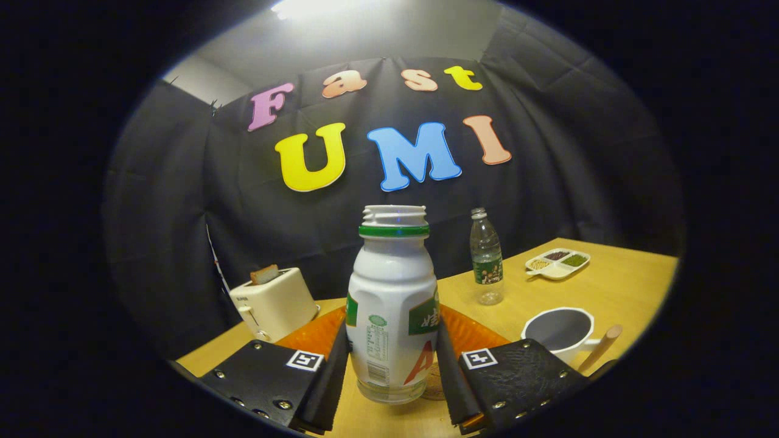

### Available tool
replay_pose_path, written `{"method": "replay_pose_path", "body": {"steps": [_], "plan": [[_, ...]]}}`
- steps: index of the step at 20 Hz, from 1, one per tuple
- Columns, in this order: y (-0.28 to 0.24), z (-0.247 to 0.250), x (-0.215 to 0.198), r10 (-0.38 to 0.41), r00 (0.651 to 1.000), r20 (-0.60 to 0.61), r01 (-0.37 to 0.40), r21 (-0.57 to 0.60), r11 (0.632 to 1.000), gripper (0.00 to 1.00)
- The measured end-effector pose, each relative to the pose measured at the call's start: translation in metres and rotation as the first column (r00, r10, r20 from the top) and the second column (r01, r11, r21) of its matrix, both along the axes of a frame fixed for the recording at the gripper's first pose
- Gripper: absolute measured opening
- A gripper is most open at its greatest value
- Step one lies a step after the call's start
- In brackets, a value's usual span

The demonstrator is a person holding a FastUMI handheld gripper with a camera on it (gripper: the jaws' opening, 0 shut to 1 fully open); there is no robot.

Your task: Take the bottle from table, then pour the juice into the cup, finally place the bottle on the coaster

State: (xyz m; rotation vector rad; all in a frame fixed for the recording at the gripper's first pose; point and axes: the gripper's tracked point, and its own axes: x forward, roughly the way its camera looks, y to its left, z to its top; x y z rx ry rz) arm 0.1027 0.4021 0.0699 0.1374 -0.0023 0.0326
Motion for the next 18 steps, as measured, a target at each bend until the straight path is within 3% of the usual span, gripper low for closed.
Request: {"method": "replay_pose_path", "body": {"steps": [5, 18], "plan": [[-0.006, -0.004, 0.013, -0.079, 0.997, -0.016, 0.075, -0.18, 0.981, 0.68], [-0.006, -0.024, 0.036, -0.087, 0.996, -0.009, 0.084, -0.196, 0.977, 0.68]]}}
